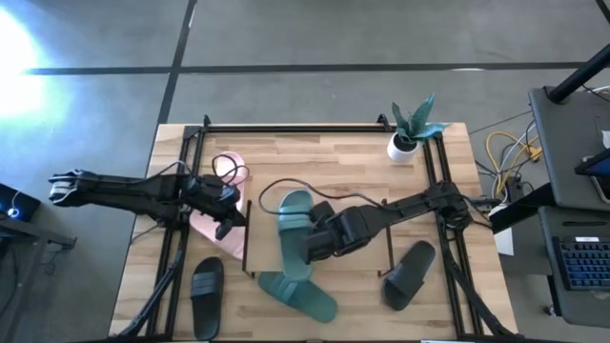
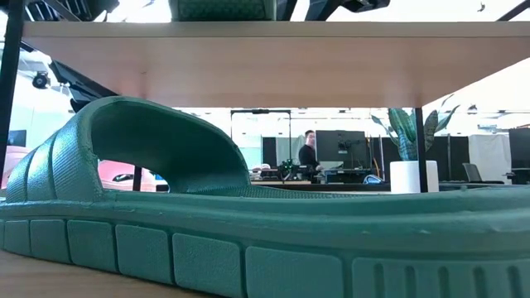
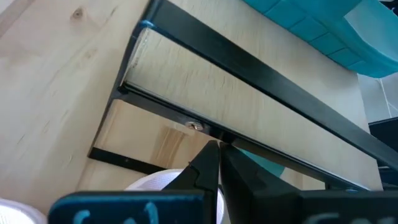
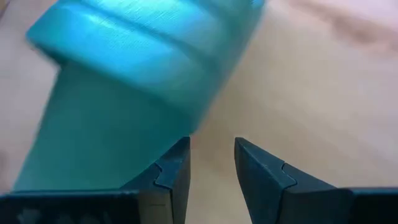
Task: Pick and place slides into the shelf
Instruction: Put the top green slide on the shelf
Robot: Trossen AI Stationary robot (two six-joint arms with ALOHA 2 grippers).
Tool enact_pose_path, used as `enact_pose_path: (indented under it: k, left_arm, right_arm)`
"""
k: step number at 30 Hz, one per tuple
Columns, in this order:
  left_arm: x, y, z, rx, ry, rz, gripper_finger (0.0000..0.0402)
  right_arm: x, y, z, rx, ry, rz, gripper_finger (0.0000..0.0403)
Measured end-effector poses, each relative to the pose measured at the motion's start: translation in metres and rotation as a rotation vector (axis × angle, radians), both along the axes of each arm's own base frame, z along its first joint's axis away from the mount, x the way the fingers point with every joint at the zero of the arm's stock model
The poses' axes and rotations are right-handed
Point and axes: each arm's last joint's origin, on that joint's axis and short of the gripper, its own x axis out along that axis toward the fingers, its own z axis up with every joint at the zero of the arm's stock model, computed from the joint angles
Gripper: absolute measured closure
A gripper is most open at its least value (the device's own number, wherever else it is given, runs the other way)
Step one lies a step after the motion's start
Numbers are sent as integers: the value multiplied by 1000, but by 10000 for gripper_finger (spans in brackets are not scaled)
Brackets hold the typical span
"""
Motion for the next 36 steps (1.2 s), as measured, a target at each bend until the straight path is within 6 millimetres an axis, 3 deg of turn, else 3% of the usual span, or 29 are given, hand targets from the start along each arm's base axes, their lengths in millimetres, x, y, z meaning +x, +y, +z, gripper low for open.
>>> enact_pose_path:
  k: [14,36]
  left_arm:
    - [2,0,-1,6,3,1,402]
    - [1,0,0,2,-3,4,402]
  right_arm:
    - [5,3,-12,30,-18,34,287]
    - [17,-1,-12,-13,-124,13,287]
